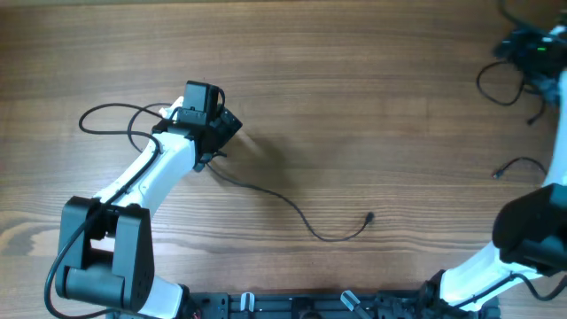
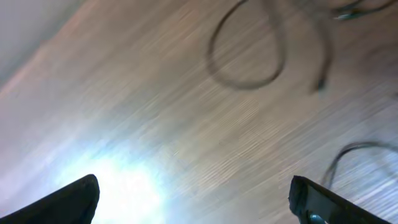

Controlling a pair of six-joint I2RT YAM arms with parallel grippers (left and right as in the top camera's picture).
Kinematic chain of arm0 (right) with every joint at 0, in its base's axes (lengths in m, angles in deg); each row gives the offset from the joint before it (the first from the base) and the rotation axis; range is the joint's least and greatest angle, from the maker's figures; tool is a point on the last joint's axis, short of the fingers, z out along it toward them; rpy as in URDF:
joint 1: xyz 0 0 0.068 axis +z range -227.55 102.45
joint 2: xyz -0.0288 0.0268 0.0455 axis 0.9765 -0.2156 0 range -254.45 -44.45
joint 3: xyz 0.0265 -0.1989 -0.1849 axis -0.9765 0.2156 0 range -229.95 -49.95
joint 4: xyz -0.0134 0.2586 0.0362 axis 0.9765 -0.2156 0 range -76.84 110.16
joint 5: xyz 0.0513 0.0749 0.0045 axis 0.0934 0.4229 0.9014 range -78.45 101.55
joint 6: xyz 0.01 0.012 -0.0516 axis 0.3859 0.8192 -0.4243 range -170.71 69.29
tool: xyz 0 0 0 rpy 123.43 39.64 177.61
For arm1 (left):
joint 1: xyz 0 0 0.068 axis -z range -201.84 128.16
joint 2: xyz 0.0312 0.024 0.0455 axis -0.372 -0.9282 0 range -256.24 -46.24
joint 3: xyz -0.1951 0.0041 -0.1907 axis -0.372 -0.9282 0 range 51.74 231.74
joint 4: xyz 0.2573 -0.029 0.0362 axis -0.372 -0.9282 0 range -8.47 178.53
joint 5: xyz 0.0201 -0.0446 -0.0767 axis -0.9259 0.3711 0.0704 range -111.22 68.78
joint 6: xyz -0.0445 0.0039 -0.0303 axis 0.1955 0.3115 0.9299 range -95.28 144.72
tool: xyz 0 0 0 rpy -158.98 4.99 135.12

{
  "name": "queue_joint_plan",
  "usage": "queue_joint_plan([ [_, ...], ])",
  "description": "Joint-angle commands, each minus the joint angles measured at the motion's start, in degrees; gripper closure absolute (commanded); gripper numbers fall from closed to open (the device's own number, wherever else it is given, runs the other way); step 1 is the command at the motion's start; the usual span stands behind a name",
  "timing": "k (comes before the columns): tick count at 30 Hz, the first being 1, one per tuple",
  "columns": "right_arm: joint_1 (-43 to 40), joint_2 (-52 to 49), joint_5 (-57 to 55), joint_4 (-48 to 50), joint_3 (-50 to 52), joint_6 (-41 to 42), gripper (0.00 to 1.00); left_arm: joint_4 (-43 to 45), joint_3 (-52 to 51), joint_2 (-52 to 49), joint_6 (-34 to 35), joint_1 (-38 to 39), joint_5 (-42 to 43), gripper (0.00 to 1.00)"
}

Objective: Untangle cables

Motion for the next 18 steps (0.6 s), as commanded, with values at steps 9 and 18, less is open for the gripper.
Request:
queue_joint_plan([
  [9, 19.8, -0.7, 1.1, -12.7, 1.2, 1.2, 0.0, -1.4, 1.3, 2.2, -10.1, -2.4, -1.4, 0.04],
  [18, 32.3, -0.7, 5.8, -11.8, 9.1, -4.3, 0.0, -7.0, 1.7, 7.5, -8.6, -11.0, -1.8, 0.07],
])
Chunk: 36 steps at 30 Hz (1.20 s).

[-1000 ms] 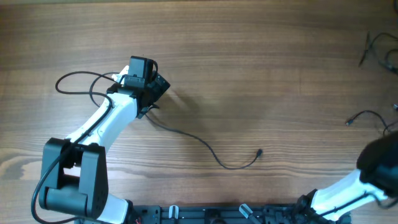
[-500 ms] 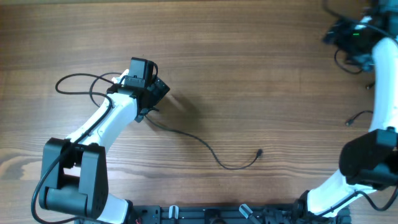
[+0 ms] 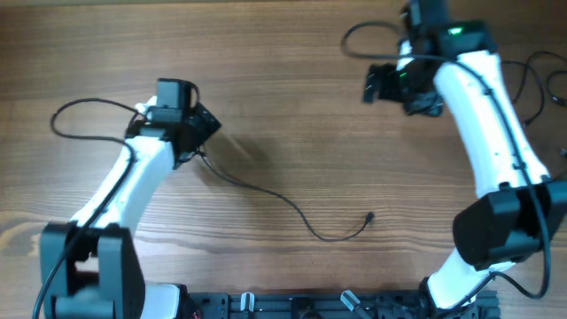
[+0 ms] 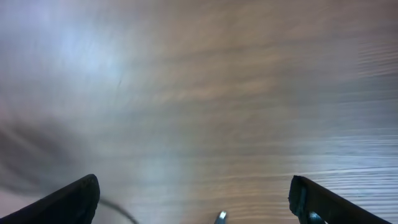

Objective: Untangle cables
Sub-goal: 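Lower the right gripper toward the cable at table center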

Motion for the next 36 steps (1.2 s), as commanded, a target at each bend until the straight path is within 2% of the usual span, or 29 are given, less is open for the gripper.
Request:
queue_joint_plan([
  [1, 4.8, -0.6, 2.8, 1.8, 5.2, -2.0, 0.0, -4.2, 1.2, 2.2, 1.7, -4.9, -1.1, 0.06],
  [5, 8.6, -0.6, 5.3, 6.9, 10.6, -1.1, 0.0, -11.5, 1.2, 1.6, 5.7, -9.8, -1.2, 0.06],
  [9, 11.7, -0.6, 11.8, 13.0, 16.3, -1.6, 0.04, -13.1, 1.2, 0.6, 9.0, -14.5, -1.4, 0.09],
  [12, 13.9, -0.6, 12.5, 14.7, 19.4, -1.5, 0.06, -12.4, 1.2, -1.2, 12.3, -18.0, -1.4, 0.09],
  [17, 17.3, -0.6, 12.5, 15.5, 21.6, -1.5, 0.1, -7.3, 1.2, -5.2, 12.1, -20.3, -1.4, 0.09],
  [24, 21.8, -0.6, 15.7, 19.8, 21.6, 0.6, 0.14, -2.6, 1.2, -11.0, 12.0, -20.2, -1.2, 0.2],
  [31, 23.6, -0.6, 16.0, 22.6, 21.6, 1.7, 0.18, -0.9, 1.2, -15.4, 12.0, -20.2, 0.7, 0.46],
  [32, 23.6, -0.6, 16.0, 22.6, 21.6, 1.7, 0.18, -0.9, 1.2, -15.7, 12.0, -20.0, 0.9, 0.54],
  [35, 23.6, -0.6, 16.0, 22.5, 21.6, 1.7, 0.22, -1.0, 1.2, -16.3, 11.8, -18.8, 3.0, 0.9],
  [36, 23.6, -0.6, 16.0, 22.6, 21.6, 1.7, 0.22, -1.2, 1.2, -16.3, 11.8, -18.2, 3.7, 0.96],
])
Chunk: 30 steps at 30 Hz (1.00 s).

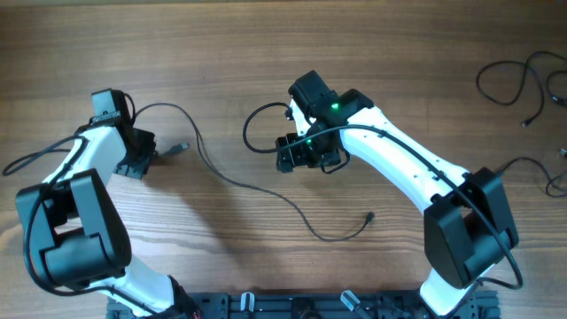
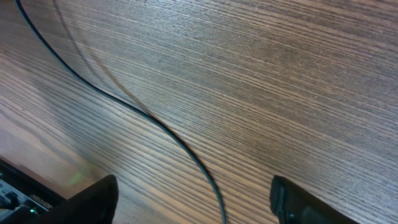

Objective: Untangle cables

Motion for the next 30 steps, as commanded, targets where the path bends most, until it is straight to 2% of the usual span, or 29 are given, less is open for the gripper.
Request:
queue_joint_plan([
  [1, 0.1, -0.5, 1.1, 0.2, 0.3, 1.0, 0.22, -0.5, -0.7, -3.1, -0.3, 2.4, 4.5, 0.96],
  [5, -0.5, 0.2, 0.9, -1.0, 0.3, 4.3, 0.21, -2.3, -0.7, -3.1, -0.6, 7.0, 5.8, 0.96],
  [8, -1.7, 1.8, 0.2, -3.7, 0.3, 9.5, 0.18, -2.6, -0.7, -3.1, -3.4, 11.7, 5.7, 0.96],
  [10, -2.9, 3.5, -1.2, -7.1, 0.3, 13.5, 0.17, -2.6, -0.7, -3.1, -3.3, 14.2, 5.3, 0.96],
  [11, -4.5, 6.0, -4.1, -12.7, 0.3, 18.9, 0.16, -2.1, -0.7, -3.1, -3.3, 16.9, 4.7, 0.96],
  [13, -5.6, 8.7, -7.7, -17.5, 0.3, 22.6, 0.12, -1.3, -0.7, -3.1, -3.3, 18.7, 4.7, 0.96],
  [16, -5.8, 13.7, -13.5, -23.6, 0.4, 27.6, 0.01, -0.4, -0.7, -3.1, -3.3, 20.5, 4.7, 0.96],
  [19, -5.7, 20.0, -17.3, -28.0, 0.4, 31.5, 0.0, -0.4, -0.7, -3.1, -3.1, 21.4, 4.7, 0.96],
  [22, -5.7, 26.1, -17.5, -28.6, 1.6, 33.7, 0.0, -0.5, -0.7, -3.1, -3.1, 21.7, 4.7, 0.96],
  [26, -4.9, 34.6, -15.5, -27.0, 9.9, 41.3, 0.0, -0.2, -0.7, -3.1, -3.1, 21.7, 4.7, 0.96],
  [30, -0.7, 38.2, -7.0, -16.5, 22.4, 47.0, 0.0, -0.1, -0.7, -3.1, -2.9, 21.7, 4.7, 0.96],
])
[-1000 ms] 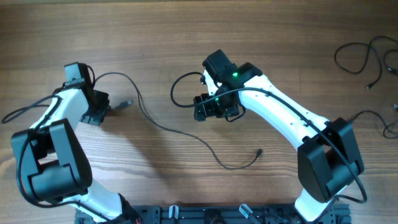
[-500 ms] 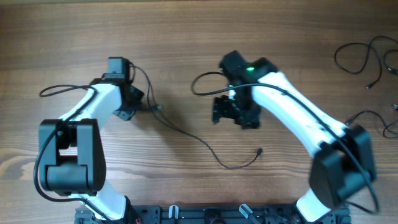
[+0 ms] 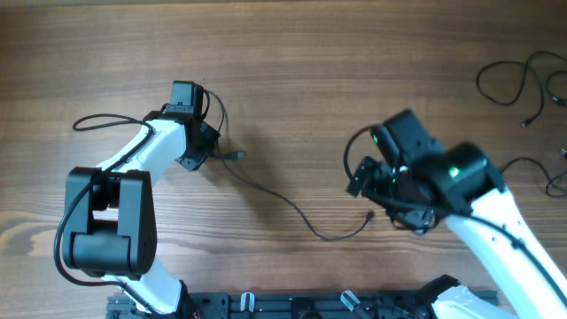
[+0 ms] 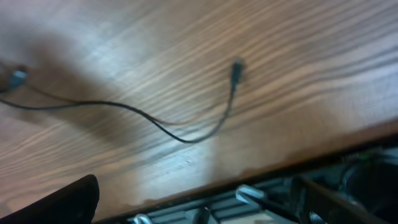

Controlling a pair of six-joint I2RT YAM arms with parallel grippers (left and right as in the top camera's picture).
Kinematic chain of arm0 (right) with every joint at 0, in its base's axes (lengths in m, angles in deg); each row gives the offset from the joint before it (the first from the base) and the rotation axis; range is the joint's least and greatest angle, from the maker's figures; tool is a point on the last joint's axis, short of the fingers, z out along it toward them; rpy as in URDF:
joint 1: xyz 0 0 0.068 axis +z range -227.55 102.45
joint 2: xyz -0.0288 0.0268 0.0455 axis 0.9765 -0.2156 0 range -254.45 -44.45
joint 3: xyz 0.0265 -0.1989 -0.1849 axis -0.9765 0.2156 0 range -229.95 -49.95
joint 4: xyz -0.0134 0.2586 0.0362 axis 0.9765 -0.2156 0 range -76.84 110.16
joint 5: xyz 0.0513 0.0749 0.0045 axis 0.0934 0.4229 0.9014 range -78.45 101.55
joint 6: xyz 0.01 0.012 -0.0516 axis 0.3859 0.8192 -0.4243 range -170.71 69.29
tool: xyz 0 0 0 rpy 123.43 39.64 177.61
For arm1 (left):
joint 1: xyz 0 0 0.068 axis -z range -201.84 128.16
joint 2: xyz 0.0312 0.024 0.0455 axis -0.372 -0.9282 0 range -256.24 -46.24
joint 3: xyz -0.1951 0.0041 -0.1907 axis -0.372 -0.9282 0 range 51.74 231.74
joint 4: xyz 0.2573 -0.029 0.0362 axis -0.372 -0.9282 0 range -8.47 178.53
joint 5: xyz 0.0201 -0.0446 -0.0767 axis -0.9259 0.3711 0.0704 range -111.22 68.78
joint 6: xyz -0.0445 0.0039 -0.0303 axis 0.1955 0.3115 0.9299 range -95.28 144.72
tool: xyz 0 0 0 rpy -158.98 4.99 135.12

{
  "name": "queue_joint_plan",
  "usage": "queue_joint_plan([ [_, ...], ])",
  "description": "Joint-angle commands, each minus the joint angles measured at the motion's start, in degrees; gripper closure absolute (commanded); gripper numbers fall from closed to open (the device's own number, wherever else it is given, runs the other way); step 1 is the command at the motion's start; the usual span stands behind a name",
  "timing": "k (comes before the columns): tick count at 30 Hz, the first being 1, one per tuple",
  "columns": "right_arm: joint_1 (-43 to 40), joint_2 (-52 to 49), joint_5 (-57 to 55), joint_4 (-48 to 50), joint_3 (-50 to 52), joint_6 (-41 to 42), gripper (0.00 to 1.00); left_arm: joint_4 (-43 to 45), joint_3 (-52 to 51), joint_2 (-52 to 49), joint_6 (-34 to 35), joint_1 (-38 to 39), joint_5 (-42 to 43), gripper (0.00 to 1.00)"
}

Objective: Untangle cables

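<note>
A thin black cable [image 3: 292,209] runs across the wood table from my left gripper [image 3: 202,149] to a plug [image 3: 368,217] near the front middle. The left gripper sits on the cable's left end and looks shut on it, with a short plug end [image 3: 237,156] sticking out to its right. My right gripper [image 3: 361,178] hovers just above and left of the far plug. In the right wrist view the cable [image 4: 180,137] and its plug [image 4: 236,67] lie ahead of the right gripper [image 4: 196,202], whose fingers [image 4: 65,199] stand wide apart and empty.
More black cables [image 3: 507,81] lie tangled at the far right corner, and another cable [image 3: 530,163] lies at the right edge. The table's front edge [image 4: 205,183] and a dark rail [image 4: 255,194] run right under the right gripper.
My left gripper has moved right from the table's left edge, and the cable's left end has come with it. My right gripper has moved from the middle to the front right, by the far plug.
First my right arm was at the far right by the cable pile and my left gripper sat on the cable's left end. The right arm then stood at the back, then over the middle while the left was far left. Now both flank the cable.
</note>
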Motion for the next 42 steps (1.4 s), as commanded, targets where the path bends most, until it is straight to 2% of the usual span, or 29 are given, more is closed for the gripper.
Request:
queue_joint_plan([
  [1, 4.6, 0.8, 8.5, 9.0, 10.9, 8.0, 0.0, 0.0, -1.4, -2.5, -0.5, 0.6, 1.5, 0.96],
  [4, 8.7, 0.4, 11.7, 17.9, 18.2, 13.1, 0.01, 0.0, -1.4, -2.5, -0.5, 0.6, 1.5, 0.96],
  [8, 11.4, -0.5, 10.4, 20.0, 24.2, 23.1, 0.0, -0.1, -1.4, -2.5, -0.6, 0.6, 1.5, 0.96],
  [14, 11.5, -0.6, 3.3, 20.9, 25.7, 23.5, 0.02, 0.2, -1.4, -2.5, -0.5, 0.6, 1.5, 0.96],
  [17, 11.6, -1.5, 3.5, 24.5, 27.3, 23.5, 0.07, 0.1, -1.4, -2.5, -0.5, 0.6, 1.6, 0.96],
  [21, 11.5, -3.4, 3.3, 27.2, 30.3, 26.0, 0.09, -0.7, -1.4, -2.5, -0.5, 0.6, 1.7, 0.96],
  [24, 11.5, -4.6, 2.7, 30.3, 32.0, 28.0, 0.3, -0.6, -1.4, -2.5, -0.5, 0.6, 2.5, 0.96],
  [29, 11.1, -4.6, -4.1, 37.3, 32.0, 27.8, 0.86, 0.9, -1.4, -2.5, -1.0, 0.9, 10.1, 0.96],
  [30, 10.6, -4.5, -5.7, 37.6, 31.8, 27.8, 0.92, 1.3, -1.4, -2.5, -1.1, 1.0, 11.6, 0.96],
  [31, 9.9, -4.3, -7.4, 37.6, 31.5, 27.8, 0.96, 2.0, -1.4, -2.5, -2.3, 1.3, 14.3, 0.96],
  [35, 5.1, -1.9, -11.0, 37.3, 30.3, 21.4, 0.96, 5.2, -1.4, -2.5, -9.0, 3.8, 22.4, 0.96],
  [42, -7.6, 7.5, -12.3, 37.9, 25.9, 1.3, 0.96, 7.3, -1.4, -2.5, -10.4, 10.8, 22.5, 0.96],
])
